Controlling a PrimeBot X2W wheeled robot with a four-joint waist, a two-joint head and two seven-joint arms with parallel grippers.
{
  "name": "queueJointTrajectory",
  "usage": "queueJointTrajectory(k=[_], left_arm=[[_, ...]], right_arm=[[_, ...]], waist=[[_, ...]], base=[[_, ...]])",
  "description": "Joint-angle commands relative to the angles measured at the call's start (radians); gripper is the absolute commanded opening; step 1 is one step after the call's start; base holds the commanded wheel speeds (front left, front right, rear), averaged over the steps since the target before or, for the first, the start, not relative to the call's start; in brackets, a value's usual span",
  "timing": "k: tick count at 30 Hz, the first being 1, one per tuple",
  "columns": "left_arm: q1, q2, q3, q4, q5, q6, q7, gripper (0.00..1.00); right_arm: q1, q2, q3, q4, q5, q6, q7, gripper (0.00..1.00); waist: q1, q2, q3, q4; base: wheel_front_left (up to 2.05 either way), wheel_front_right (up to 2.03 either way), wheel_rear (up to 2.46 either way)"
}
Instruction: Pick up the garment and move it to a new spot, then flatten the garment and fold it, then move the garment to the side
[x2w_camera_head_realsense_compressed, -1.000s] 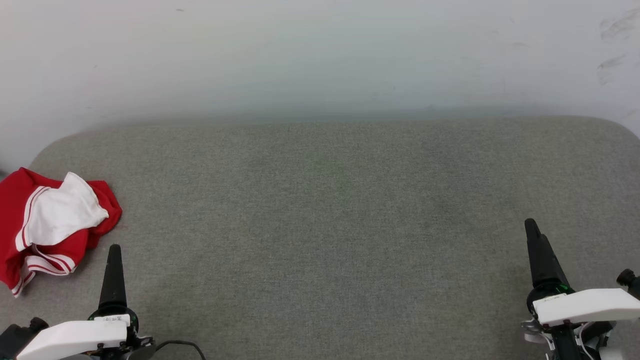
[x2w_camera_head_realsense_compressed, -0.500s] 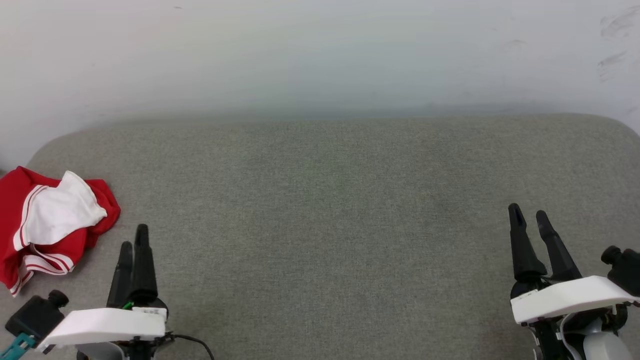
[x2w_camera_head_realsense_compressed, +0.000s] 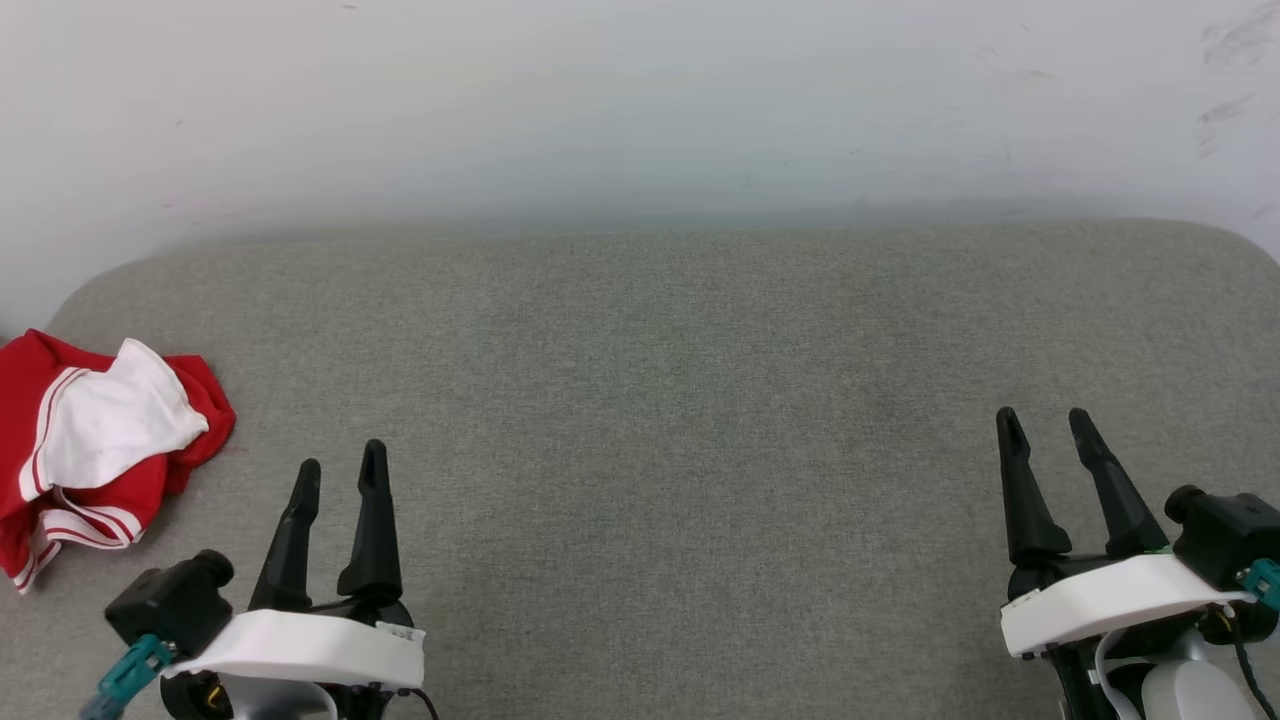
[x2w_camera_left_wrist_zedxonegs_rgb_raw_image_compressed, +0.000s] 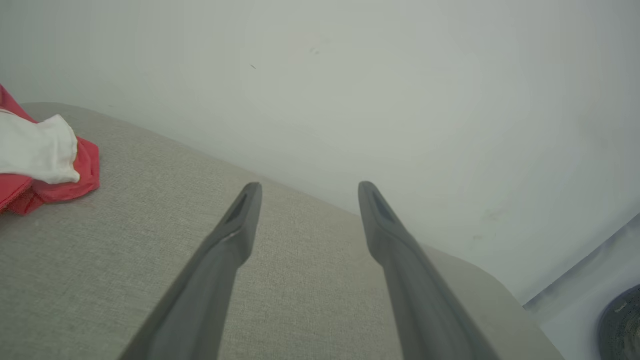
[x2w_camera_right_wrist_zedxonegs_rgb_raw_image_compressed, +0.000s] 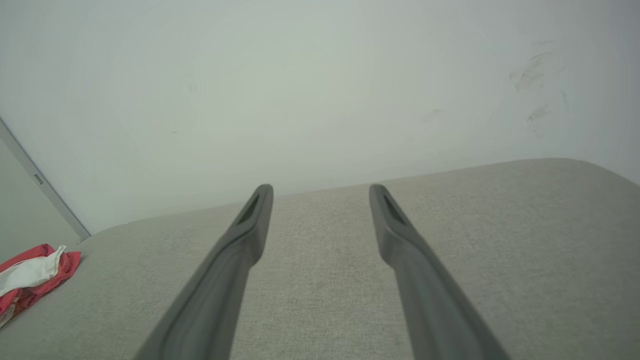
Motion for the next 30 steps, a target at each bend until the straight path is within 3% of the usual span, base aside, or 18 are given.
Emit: queueJointTrajectory(k=[1,19,30], left_arm=[[0.004,0.002,-0.018,-0.02,0.062,0.015,-0.013,1.0],[0.028,0.066,-0.143,0.004,0.268,0.119,-0.055,1.0],[0.03,0.079,-0.179,0.01,0.335,0.137,-0.08,1.0]], right_arm=[[-0.022,-0.001,-0.007,-0.015,-0.051,0.0,-0.012,1.0],[-0.021,-0.001,-0.012,-0.006,-0.235,0.0,-0.055,1.0],[-0.022,-0.001,0.018,-0.012,-0.342,0.0,-0.079,1.0]], waist=[[0.0,0.0,0.001,0.0],[0.0,0.0,0.0,-0.006],[0.0,0.0,0.0,-0.013]], base=[[0.0,0.0,0.0],[0.0,0.0,0.0],[0.0,0.0,0.0]])
